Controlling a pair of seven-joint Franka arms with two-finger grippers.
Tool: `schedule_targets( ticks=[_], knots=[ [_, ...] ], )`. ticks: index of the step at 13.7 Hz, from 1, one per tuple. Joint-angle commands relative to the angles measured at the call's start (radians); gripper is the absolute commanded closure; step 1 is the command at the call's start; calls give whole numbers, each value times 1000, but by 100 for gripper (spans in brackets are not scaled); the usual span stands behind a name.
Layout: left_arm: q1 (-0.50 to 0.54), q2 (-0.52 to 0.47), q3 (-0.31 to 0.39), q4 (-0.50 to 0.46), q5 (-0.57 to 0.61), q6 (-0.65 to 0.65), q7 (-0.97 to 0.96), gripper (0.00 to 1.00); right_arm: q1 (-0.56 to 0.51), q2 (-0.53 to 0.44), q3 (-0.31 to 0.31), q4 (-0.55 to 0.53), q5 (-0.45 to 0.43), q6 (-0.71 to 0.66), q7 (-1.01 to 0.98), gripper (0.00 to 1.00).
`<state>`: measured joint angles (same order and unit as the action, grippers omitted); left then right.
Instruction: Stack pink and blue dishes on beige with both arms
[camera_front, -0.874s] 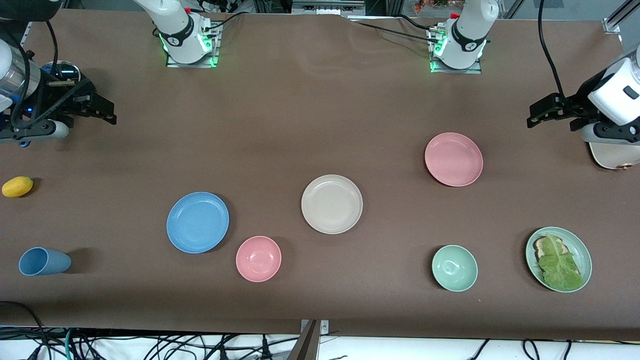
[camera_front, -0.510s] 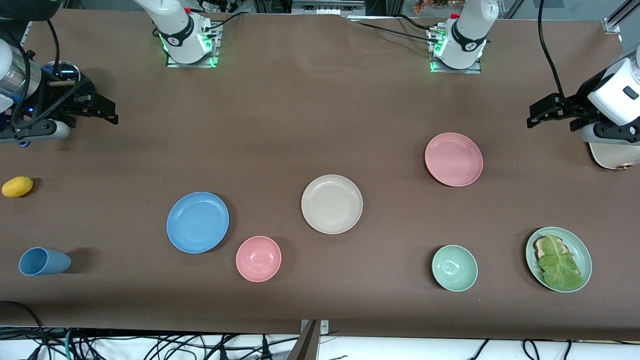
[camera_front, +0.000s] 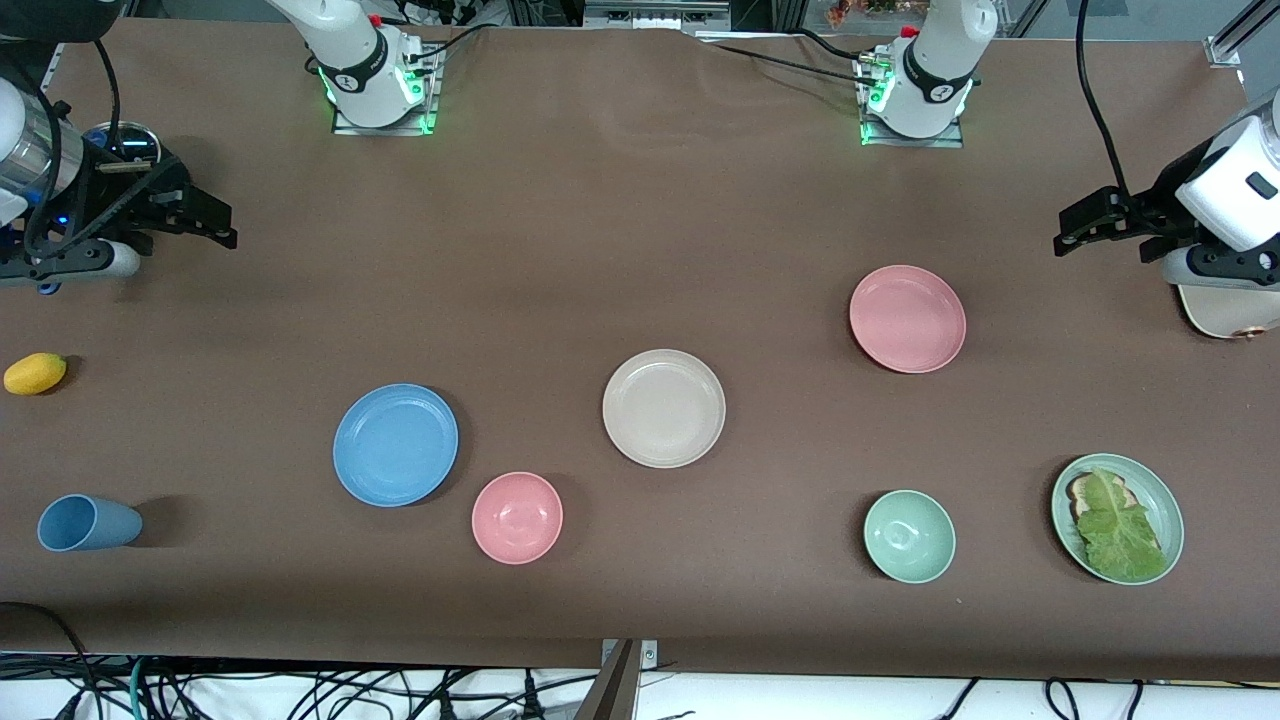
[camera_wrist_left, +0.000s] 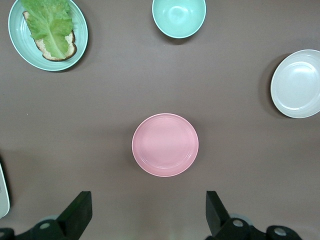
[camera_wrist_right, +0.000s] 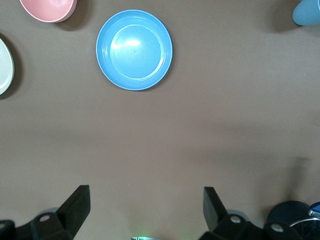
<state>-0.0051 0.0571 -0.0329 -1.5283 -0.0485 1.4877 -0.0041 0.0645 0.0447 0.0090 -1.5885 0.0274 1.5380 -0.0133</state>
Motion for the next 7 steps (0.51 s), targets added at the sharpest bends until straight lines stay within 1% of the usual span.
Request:
schedule_targets(
  ticks=[1, 7],
  knots=[
    [-3, 3, 2, 10, 12, 6, 3, 0, -11, 6, 6, 16, 16, -13, -13, 0],
    [-3, 4, 2, 11, 12, 6, 1, 0, -11, 6, 6, 16, 11, -7, -13, 0]
  ],
)
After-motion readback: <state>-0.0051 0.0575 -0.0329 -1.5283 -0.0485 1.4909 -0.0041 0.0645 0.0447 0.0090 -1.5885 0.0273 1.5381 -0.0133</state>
